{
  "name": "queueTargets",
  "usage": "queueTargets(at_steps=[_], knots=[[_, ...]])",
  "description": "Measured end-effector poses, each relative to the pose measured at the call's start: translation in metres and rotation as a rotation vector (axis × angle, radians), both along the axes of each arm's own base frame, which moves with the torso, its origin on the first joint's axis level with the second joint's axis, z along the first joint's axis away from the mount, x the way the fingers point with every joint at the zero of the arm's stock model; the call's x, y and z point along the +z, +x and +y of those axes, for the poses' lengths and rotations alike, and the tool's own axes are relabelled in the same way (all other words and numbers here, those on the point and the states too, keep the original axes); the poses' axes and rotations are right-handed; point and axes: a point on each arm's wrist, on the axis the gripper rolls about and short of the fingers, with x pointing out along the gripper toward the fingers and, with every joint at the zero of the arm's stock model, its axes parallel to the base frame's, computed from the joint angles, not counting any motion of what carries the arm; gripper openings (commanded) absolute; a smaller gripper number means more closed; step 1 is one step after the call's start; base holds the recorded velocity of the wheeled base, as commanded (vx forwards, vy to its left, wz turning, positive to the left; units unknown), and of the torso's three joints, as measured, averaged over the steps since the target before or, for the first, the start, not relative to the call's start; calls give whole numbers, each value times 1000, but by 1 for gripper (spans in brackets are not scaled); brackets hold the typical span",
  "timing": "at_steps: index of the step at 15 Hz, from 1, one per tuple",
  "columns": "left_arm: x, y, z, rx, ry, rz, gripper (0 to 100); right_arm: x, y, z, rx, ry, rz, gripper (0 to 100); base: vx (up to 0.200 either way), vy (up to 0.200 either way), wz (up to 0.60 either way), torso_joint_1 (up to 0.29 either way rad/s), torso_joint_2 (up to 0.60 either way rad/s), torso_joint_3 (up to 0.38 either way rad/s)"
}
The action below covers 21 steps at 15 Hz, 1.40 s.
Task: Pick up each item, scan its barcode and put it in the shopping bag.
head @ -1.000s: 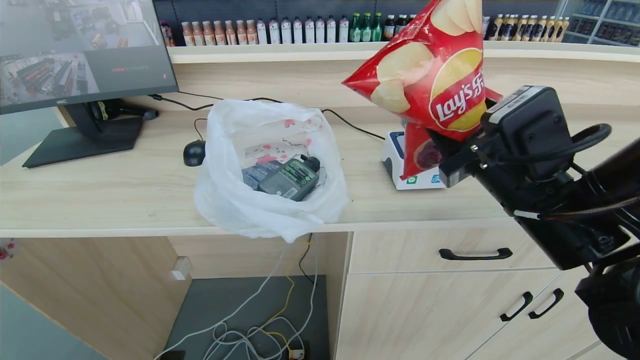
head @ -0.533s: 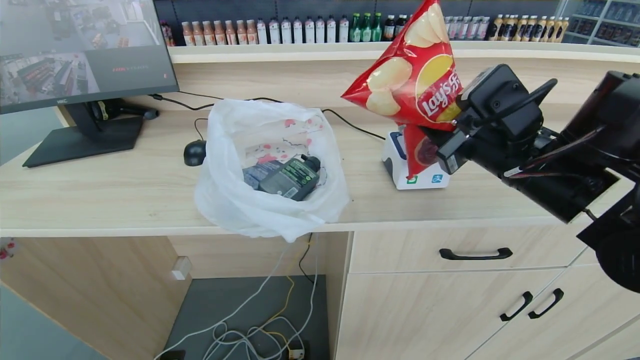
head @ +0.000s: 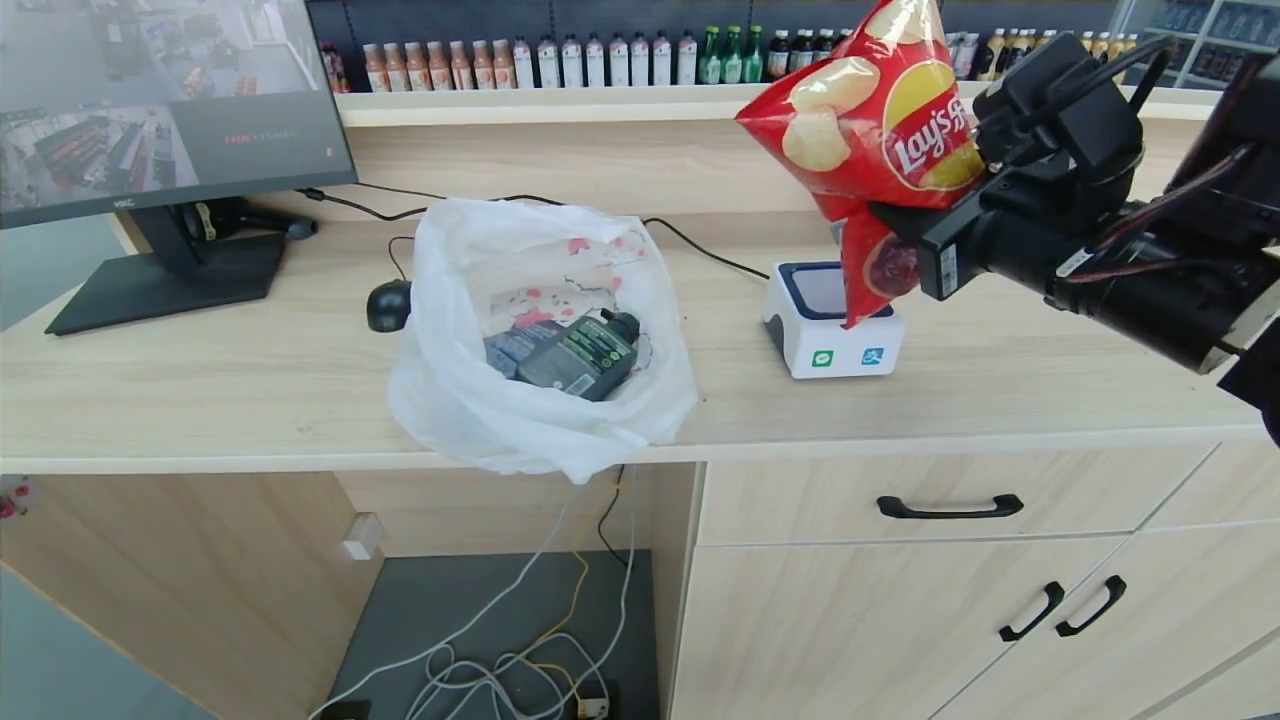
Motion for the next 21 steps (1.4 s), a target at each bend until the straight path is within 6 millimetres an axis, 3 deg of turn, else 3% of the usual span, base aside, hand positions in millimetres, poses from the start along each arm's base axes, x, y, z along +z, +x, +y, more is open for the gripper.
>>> queueTargets(at_steps=[8,21], knots=[[0,0,0,0,0,0,100,-29,8,-12,-42,-22,82,0,0,0,0,0,0,0],[0,0,0,0,0,0,100,-31,13,-11,-45,-2,93,0,0,0,0,0,0,0]])
